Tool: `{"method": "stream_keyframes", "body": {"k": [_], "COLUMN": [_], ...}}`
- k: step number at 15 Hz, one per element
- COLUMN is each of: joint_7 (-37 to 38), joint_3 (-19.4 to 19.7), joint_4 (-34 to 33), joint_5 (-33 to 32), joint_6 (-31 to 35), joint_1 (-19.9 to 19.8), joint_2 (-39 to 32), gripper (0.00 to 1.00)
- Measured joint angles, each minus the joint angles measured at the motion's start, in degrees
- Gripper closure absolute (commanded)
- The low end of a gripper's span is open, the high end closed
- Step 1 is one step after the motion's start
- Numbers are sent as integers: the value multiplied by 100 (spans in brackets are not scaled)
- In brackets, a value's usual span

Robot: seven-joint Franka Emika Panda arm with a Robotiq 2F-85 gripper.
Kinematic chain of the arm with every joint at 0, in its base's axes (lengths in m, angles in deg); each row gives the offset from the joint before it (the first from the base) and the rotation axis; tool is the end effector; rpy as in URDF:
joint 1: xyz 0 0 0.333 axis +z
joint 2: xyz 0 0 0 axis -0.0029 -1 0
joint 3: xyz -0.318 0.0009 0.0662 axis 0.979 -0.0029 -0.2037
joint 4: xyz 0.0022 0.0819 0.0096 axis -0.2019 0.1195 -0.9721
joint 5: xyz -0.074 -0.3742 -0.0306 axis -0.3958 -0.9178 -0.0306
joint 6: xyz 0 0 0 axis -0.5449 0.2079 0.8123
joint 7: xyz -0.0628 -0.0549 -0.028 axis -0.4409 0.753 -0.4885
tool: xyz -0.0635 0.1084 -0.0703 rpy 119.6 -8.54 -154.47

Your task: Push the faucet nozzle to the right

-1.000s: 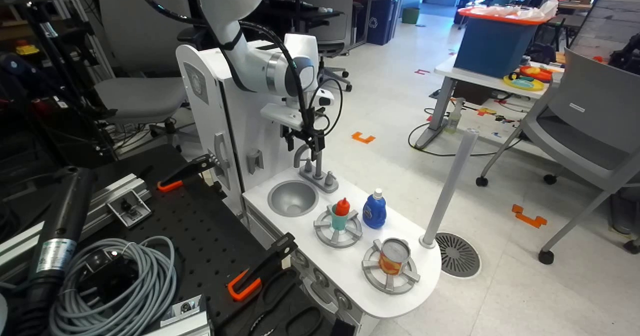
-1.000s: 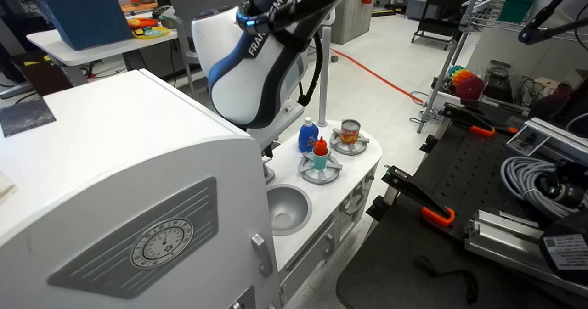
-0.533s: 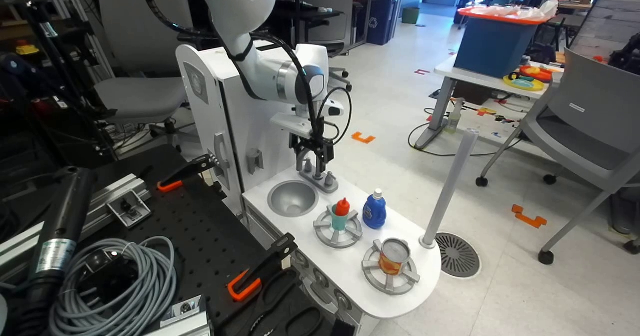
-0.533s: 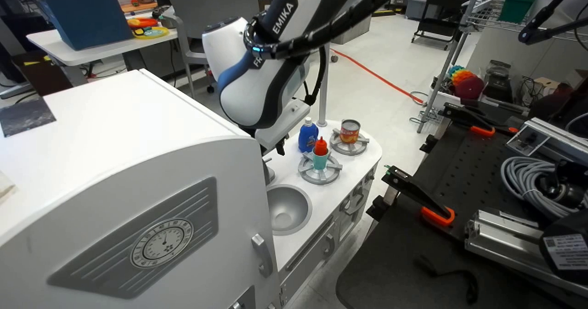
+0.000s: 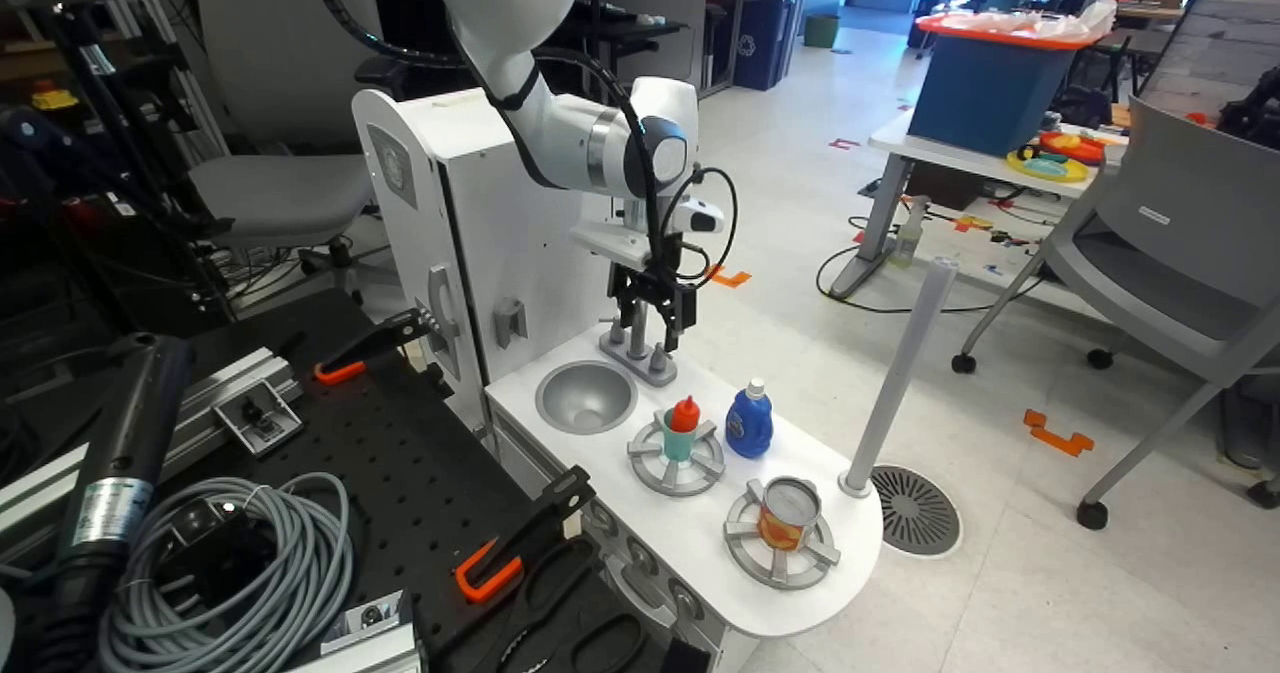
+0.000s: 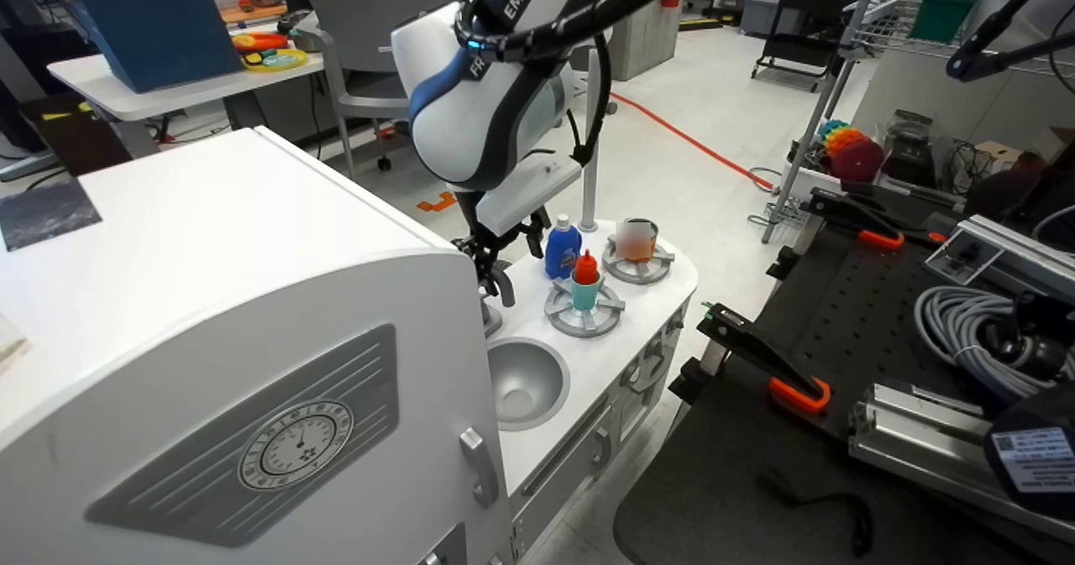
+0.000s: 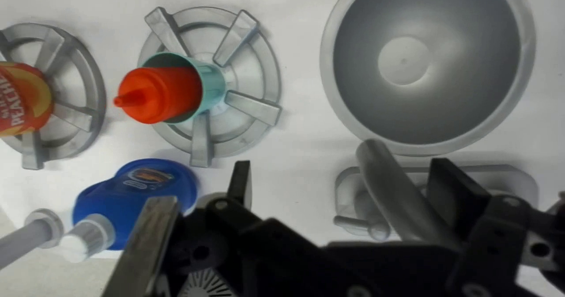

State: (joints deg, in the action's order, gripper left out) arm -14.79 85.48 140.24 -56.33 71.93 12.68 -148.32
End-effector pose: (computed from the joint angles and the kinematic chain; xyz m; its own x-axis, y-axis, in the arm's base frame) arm 0.6760 0.1196 -0.0374 0.9883 -0.0051 -0.1522 0.0201 -0.9863 0.1639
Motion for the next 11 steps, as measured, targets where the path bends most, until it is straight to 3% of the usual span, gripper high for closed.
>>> {"method": "stream_keyframes", "body": {"k": [6, 11], "joint_7": [446, 61], "joint_3": [649, 336], "joint_4": [-106, -121], "joint_5": [-1, 148], "joint_6": [-628, -2042], "joint_1": [-321, -503], "joint_2": [222, 741], "gripper": [0, 0]}}
